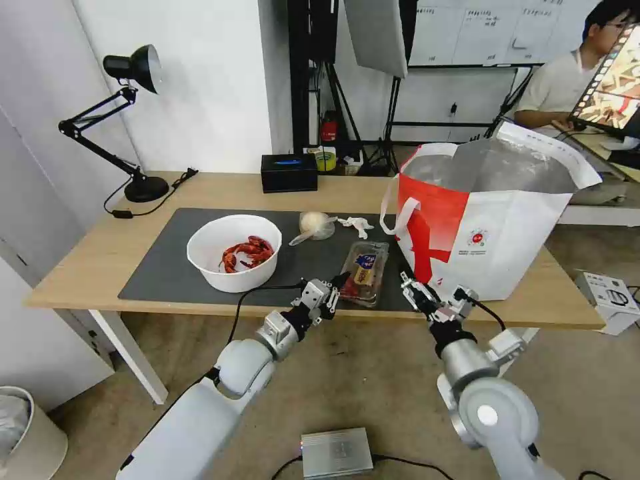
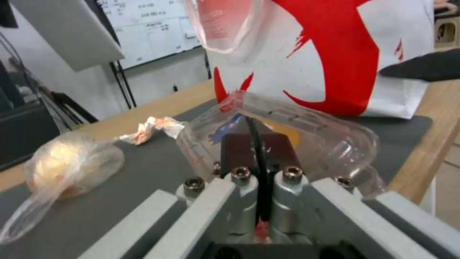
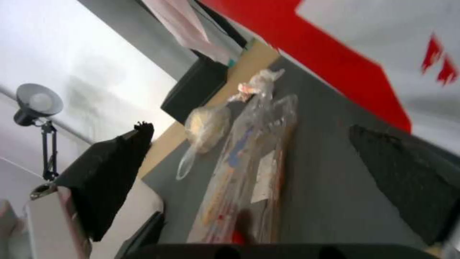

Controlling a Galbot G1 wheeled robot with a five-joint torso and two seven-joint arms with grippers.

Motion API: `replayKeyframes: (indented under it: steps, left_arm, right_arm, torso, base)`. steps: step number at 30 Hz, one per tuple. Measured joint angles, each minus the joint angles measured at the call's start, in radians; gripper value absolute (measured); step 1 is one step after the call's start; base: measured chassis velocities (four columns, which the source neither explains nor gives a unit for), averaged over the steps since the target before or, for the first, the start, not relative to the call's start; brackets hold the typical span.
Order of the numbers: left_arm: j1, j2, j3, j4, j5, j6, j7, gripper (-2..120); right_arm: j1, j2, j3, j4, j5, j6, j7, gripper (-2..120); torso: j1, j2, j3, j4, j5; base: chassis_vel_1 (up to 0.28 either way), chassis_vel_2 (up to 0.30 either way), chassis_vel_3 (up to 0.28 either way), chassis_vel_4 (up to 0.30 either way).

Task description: Pick up the trash from the table and place it into the takeout bag.

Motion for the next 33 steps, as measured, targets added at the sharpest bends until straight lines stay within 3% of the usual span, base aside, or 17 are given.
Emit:
replayKeyframes:
  steps: [16, 33]
  left_arm:
    - [-0.007, -0.034, 0.027, 0.045, 0.043, -0.011, 0.011, 0]
    - [-0.015, -0.057, 0.038, 0.085, 0.103, -0.036, 0.029, 0]
  right_arm:
    - [0.115, 0.073, -0.087, -0.141, 0.035, -0.007, 0.02, 100]
    - [0.132, 0.093, -0.083, -0.167, 0.029, -0.004, 0.03, 100]
  torso:
    - [0.0, 0.0, 0.0, 0.0001, -0.0001]
    - [0.0, 0.0, 0.0, 0.0, 0.0]
  base:
    - [0.0, 0.0, 0.0, 0.0]
    - [0.0, 0.0, 0.0, 0.0]
